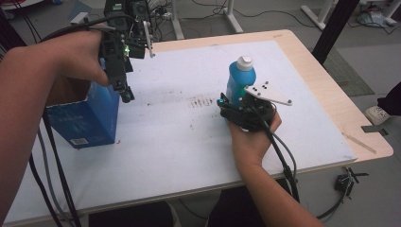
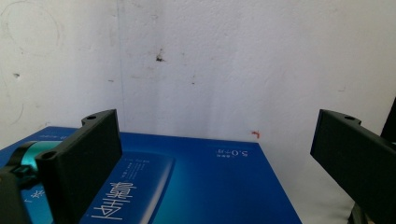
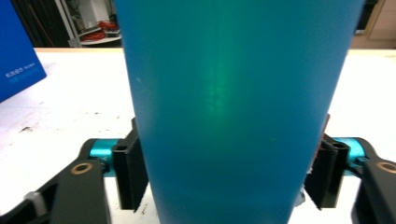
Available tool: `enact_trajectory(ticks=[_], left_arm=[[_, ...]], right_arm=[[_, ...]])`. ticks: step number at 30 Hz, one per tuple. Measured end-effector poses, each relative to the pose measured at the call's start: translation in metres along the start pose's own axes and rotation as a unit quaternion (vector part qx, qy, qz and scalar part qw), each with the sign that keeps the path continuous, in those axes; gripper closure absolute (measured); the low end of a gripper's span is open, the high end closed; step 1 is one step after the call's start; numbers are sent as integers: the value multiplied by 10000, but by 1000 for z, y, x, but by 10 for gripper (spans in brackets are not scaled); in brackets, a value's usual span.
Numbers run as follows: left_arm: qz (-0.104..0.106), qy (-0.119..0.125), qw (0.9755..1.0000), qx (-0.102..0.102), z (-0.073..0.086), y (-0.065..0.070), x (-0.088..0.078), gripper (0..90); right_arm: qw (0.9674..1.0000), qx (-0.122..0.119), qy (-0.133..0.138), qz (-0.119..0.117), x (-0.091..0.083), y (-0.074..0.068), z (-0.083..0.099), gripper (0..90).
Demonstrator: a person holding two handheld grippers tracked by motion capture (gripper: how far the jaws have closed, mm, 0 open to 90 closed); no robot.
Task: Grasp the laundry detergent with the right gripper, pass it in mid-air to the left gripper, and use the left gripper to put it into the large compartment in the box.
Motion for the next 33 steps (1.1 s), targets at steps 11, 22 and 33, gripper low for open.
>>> enact_trajectory(ticks=[11, 22, 33], left_arm=[[25, -18, 10000, -8, 1, 0, 4, 18], [40, -35, 10000, 15, 0, 0, 5, 18], [36, -48, 10000, 8, -1, -1, 6, 18]], right_arm=[[9999, -72, -23, 96, 1, -1, 0, 348], [9994, -139, 30, 329, 0, -3, 1, 418], [9980, -357, 104, 510, 0, -11, 2, 455]])
Point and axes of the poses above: each handheld gripper's, and its own axes: x roughly forward along the jaws, z roughly out of its underside, y roughly to its right, the point moved 3 cm from there along x, roughly forward along the jaws, and after that the axes turned 8 degrees about -z, right-handed, at the moved point
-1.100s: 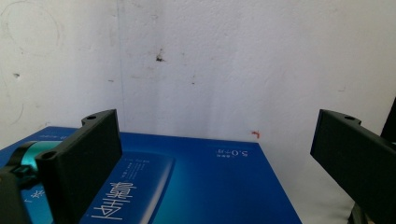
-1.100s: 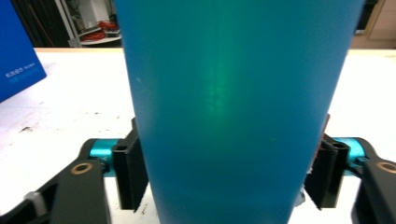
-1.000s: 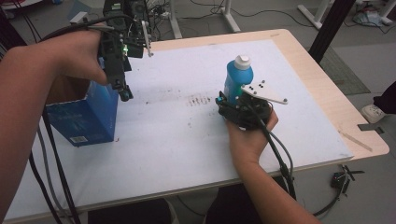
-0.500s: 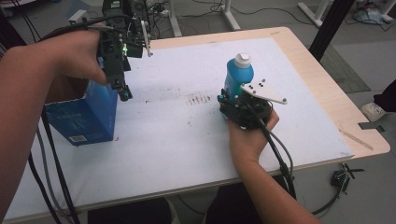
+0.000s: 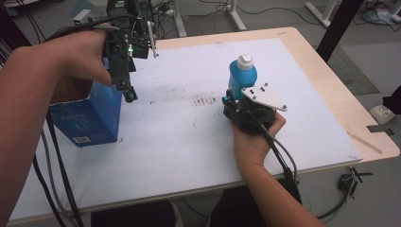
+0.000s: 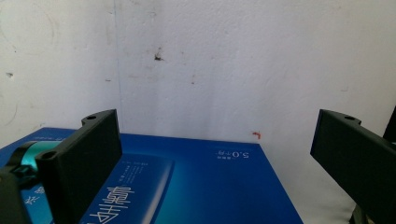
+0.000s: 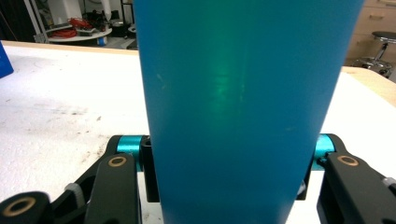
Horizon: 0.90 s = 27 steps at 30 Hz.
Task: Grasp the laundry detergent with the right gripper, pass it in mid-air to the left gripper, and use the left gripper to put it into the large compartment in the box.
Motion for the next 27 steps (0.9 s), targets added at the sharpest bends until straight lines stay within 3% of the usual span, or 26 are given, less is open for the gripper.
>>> enact_trajectory(ticks=[9, 14, 21, 22, 24, 26, 27], left_arm=[[-1, -3, 10000, 18, -1, 1, 0, 19], [5, 16, 10000, 17, -3, 2, -1, 19], [4, 125, 9999, 73, -9, 6, -9, 19], [0, 161, 9998, 91, -11, 7, -11, 18], [-10, 165, 9998, 105, -12, 8, -13, 18], [-17, 211, 9997, 130, -14, 9, -17, 19], [-15, 230, 9996, 132, -15, 9, -19, 19]], right_arm=[[9996, 73, -24, -262, -2, 4, -2, 459], [9982, -3, -36, -600, -5, 7, -8, 460], [9912, -213, -162, -1298, -7, 16, -26, 459], [9888, -287, -197, -1451, -7, 18, -32, 460], [9877, -322, -192, -1517, -7, 20, -35, 460], [9826, -332, -205, -1815, -7, 23, -43, 461], [9826, -332, -205, -1815, -7, 23, -43, 461]])
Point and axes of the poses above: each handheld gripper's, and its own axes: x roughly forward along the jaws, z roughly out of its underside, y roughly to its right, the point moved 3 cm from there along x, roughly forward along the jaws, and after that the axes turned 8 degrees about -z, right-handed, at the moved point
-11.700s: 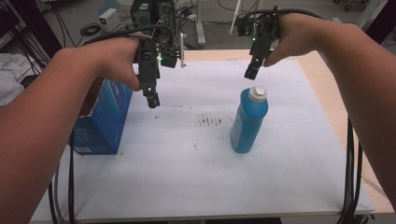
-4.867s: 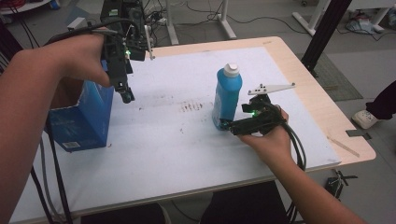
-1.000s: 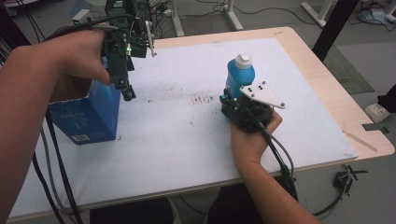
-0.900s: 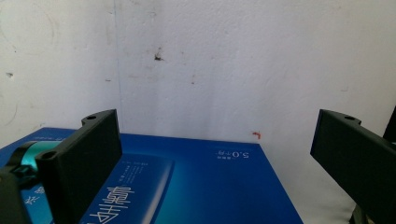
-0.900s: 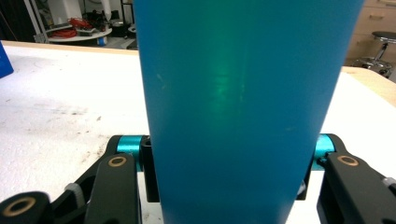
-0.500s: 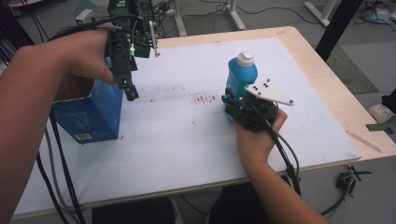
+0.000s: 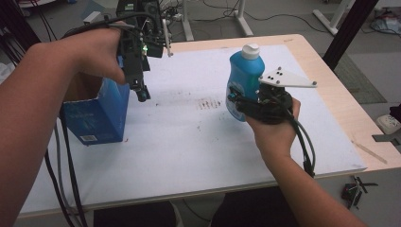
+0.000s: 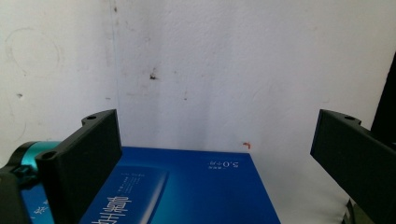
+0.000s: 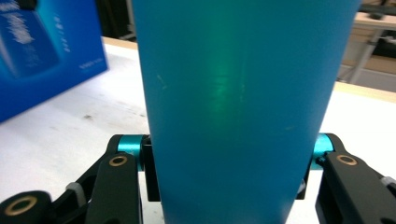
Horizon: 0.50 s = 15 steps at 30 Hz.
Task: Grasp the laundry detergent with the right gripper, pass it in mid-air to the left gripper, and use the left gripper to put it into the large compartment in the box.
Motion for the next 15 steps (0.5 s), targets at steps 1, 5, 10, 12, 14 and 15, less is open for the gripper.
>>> enact_trajectory(ticks=[1, 5, 10, 12, 14, 15], left_arm=[[-2, 14, 10000, 19, -2, 0, -2, 18], [0, 58, 10000, 49, -7, 3, -8, 18], [12, 140, 9998, 115, -17, 5, -15, 19], [18, 139, 9998, 165, -21, 6, -16, 19], [27, 140, 9997, 191, -25, 8, -18, 19], [30, 163, 9996, 218, -27, 9, -18, 18]], right_arm=[[9999, -74, -25, -145, 0, 0, -5, 462], [9987, -161, -86, -469, 0, 0, -11, 462], [9920, -368, -116, -1204, 2, -2, -20, 462], [9885, -398, -126, -1455, 2, -3, -22, 462], [9842, -443, -143, -1710, 3, -3, -22, 462], [9819, -458, -146, -1834, 4, -3, -23, 463]])
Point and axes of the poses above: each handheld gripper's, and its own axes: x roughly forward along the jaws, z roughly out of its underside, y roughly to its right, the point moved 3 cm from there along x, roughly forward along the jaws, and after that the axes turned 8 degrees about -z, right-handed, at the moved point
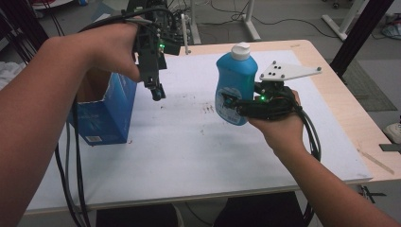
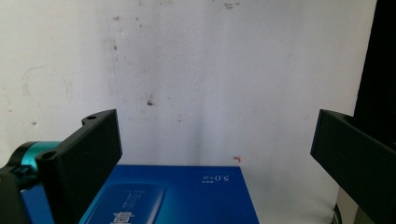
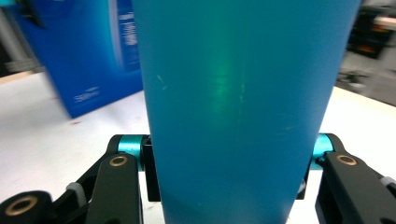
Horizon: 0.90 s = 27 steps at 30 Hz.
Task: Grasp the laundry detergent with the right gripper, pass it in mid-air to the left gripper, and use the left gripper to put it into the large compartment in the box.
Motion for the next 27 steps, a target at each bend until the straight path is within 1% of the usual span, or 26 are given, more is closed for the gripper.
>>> enact_trajectory(ticks=[1, 2, 3, 4, 6, 8, 9, 10, 12, 13, 14, 15, 16, 19, 20, 21, 22, 24, 25, 26, 27], left_arm=[[3, 1, 10000, 14, -2, 1, -1, 18], [3, 1, 10000, 14, -2, 1, -1, 19], [3, 11, 10000, 38, -4, 1, -1, 19], [10, 2, 10000, 64, -6, 2, -1, 19], [28, 10, 9999, 115, -10, 3, -2, 18], [49, 36, 9999, 150, -14, 4, -2, 18], [59, 35, 9998, 162, -15, 5, -2, 18], [70, 46, 9998, 186, -17, 6, -2, 18], [68, 46, 9997, 214, -20, 8, -3, 18], [79, 73, 9996, 263, -23, 9, -4, 18], [79, 73, 9996, 263, -23, 9, -4, 18], [98, 83, 9995, 276, -25, 10, -4, 18], [108, 84, 9995, 299, -26, 11, -4, 18], [131, 102, 9992, 355, -29, 14, -6, 18], [133, 116, 9992, 347, -30, 15, -7, 18], [139, 146, 9991, 376, -31, 16, -8, 18], [149, 153, 9991, 376, -31, 16, -9, 18], [153, 185, 9989, 392, -32, 18, -12, 18], [158, 214, 9988, 400, -33, 19, -15, 18], [152, 219, 9987, 425, -34, 20, -16, 18], [150, 227, 9987, 423, -34, 21, -17, 18]], right_arm=[[9999, -31, 12, -116, 1, 0, 0, 463], [9999, -31, 12, -116, 1, 0, 0, 463], [9996, -56, 8, -269, 1, -1, 0, 462], [9993, -69, 25, -371, 2, -1, 0, 462], [9978, -122, 37, -650, 4, -2, 0, 463], [9956, -173, 35, -923, 5, -2, 0, 463], [9948, -184, 32, -1003, 6, -3, 0, 463], [9927, -243, 20, -1182, 8, -3, -1, 463], [9903, -305, 12, -1355, 10, -3, -1, 463], [9888, -345, -2, -1453, 11, -4, -1, 463], [9888, -345, -2, -1453, 11, -4, -1, 463], [9872, -373, -9, -1551, 11, -4, -2, 463], [9837, -425, -8, -1746, 14, -6, -4, 463], [9795, -533, -61, -1940, 19, -8, -7, 463], [9795, -533, -61, -1940, 19, -8, -7, 463], [9766, -607, -111, -2060, 23, -10, -8, 463], [9766, -607, -111, -2060, 23, -10, -8, 463], [9741, -648, -136, -2163, 27, -11, -8, 463], [9723, -670, -155, -2236, 31, -12, -8, 464], [9718, -664, -152, -2258, 33, -13, -8, 464], [9707, -661, -163, -2306, 35, -13, -7, 465]])
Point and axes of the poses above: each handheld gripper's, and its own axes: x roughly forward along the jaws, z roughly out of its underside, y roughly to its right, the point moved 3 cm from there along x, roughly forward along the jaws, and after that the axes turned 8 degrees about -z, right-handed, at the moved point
